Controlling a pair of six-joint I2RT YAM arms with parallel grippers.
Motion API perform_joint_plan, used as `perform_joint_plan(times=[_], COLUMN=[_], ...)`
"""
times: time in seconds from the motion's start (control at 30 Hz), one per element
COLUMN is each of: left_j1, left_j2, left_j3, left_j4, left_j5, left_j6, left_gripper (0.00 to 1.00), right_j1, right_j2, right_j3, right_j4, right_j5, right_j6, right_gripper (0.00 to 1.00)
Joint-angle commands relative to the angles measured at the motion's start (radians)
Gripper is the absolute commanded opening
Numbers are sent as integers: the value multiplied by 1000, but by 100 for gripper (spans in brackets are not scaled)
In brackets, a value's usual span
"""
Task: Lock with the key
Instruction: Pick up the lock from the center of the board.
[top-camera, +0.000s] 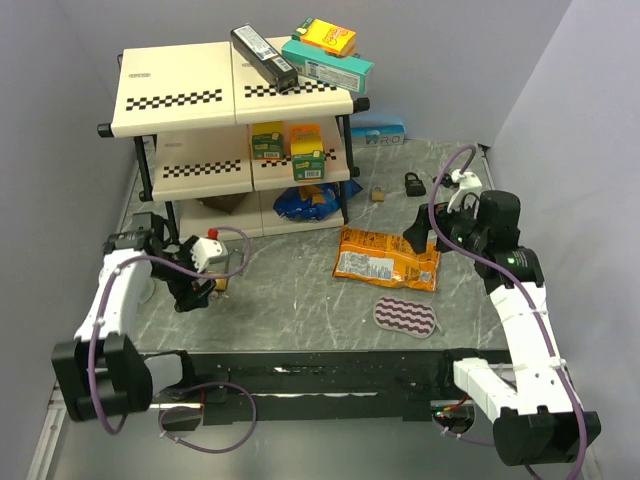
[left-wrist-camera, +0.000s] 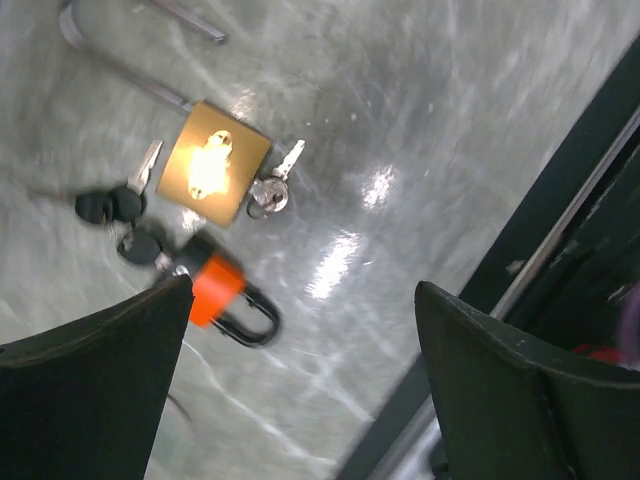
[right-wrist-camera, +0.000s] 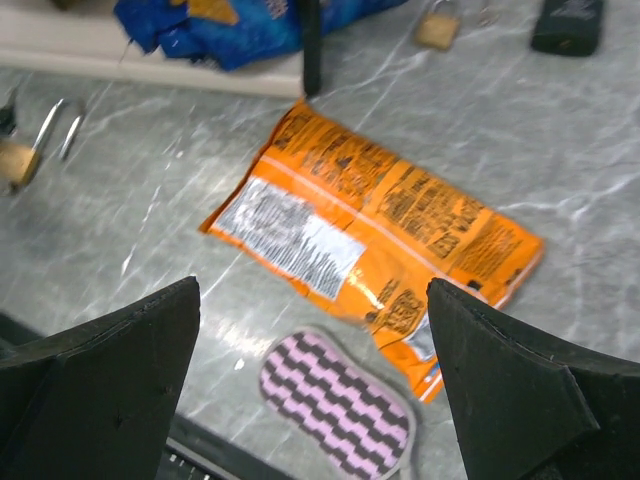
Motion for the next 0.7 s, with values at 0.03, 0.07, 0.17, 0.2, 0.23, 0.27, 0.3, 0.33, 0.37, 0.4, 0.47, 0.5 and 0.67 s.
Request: perform_joint_plan(times=[0.03,0.07,0.17,0.2,0.23,0.27,0.3,0.33,0.37,0.4,0.47,0.5,0.67], left_j1=[-30,-32,-53,-61,-84,-96,-106,-115,-116,-118,-119,-119,-127], left_j2=[170,188,239,251,283,300,314,337,346,357,391,400,428], left_j3=[42,59,79,85,93,108,113,114,114,114,117,116,91], left_j4=[-45,-59,-15,9,19,26,36,69,85,95,108,111,177], left_j5=[-18,-26,-61,-70,-88,-95,-99,-98,-98,-102,-119,-121,-128], left_j6=[430,529,590,593,590,570,558,545,530,530,541,542,548], left_gripper=[96,95,96,97,97,97,97,97,97,95,93,92,89], right_j1=[-2,-2,-2,-2,-2,-2,-2,0,-2,-2,-2,-2,-2], right_j2=[54,72,94,97,96,92,92,88,85,85,82,82,85], right_j3=[59,67,85,88,88,88,85,82,81,79,82,84,88], right_j4=[-80,-93,-131,-137,-143,-142,-143,-140,-142,-143,-150,-150,-154], right_j5=[-83,-98,-141,-150,-158,-162,-167,-165,-165,-164,-162,-159,-158], right_j6=[-16,-28,-44,-44,-42,-41,-39,-39,-38,-39,-38,-36,-28], right_gripper=[100,100,100,100,100,100,100,100,100,100,100,100,100])
